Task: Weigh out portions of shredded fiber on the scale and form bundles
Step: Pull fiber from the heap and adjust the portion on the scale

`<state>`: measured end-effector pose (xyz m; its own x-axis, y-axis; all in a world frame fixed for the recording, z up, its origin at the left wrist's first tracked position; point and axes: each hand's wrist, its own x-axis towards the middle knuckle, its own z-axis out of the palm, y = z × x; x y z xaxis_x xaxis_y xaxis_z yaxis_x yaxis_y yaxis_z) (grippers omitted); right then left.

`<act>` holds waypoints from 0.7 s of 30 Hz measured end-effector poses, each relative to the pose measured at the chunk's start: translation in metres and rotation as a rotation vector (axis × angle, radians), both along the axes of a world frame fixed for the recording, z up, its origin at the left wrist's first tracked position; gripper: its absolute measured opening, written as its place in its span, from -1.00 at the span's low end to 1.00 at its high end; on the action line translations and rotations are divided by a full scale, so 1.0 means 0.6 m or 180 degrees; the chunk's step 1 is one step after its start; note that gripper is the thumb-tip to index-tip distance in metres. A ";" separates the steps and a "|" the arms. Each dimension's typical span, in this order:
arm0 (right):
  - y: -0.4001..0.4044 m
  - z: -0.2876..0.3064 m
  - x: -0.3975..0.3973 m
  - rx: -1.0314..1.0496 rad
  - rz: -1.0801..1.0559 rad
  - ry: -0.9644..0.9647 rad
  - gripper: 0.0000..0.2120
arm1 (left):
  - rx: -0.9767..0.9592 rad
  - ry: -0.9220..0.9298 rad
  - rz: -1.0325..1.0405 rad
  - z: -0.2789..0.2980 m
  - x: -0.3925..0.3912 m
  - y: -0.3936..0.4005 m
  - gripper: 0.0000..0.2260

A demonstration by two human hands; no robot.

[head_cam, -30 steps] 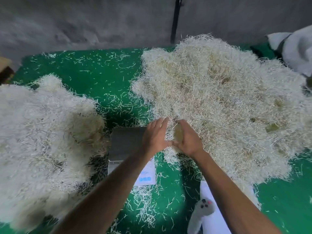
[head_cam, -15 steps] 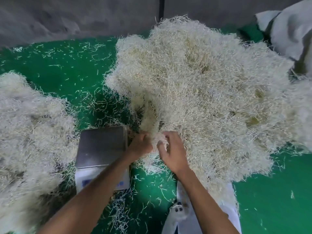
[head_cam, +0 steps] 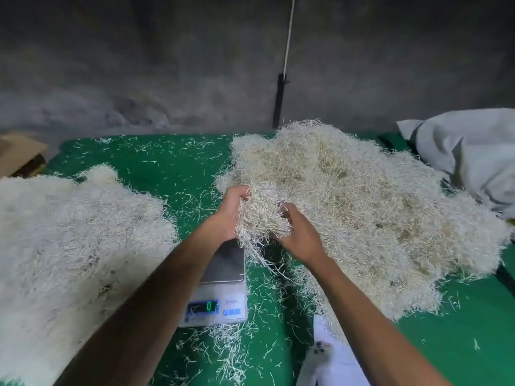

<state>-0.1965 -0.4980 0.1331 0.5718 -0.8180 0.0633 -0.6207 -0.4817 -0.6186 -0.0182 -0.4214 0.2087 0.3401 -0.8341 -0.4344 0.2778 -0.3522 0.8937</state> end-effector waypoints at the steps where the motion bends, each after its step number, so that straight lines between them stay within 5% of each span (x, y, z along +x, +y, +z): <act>1: 0.002 0.021 0.004 0.0018 0.0008 -0.0010 -0.11 | 0.0071 -0.0254 -0.0109 0.023 0.003 0.011 -0.49; 3: 0.008 0.066 0.017 -0.0186 -0.0068 -0.0108 -0.24 | 0.0175 -0.0698 -0.0704 0.048 0.011 0.039 -0.58; 5: 0.020 0.116 0.038 -0.0678 -0.0116 -0.0110 -0.56 | 0.0341 -0.0866 -0.1222 0.053 0.023 0.053 -0.38; 9: 0.056 0.180 0.071 -0.1420 0.0055 -0.0631 -0.72 | 0.0129 -0.1359 -0.0944 0.116 0.035 0.059 -0.20; 13: 0.080 0.172 0.080 -0.0572 0.0279 -0.0891 -0.20 | -0.0571 -0.0144 -0.0390 0.182 0.064 0.066 -0.45; 15: 0.086 0.157 0.091 -0.0111 0.0233 -0.0794 0.01 | -0.0659 -0.0049 -0.0146 0.201 0.078 0.059 -0.40; 21: 0.056 0.136 0.107 -0.0220 -0.0276 -0.0819 -0.29 | -0.0690 0.0526 0.0540 0.208 0.099 0.049 -0.62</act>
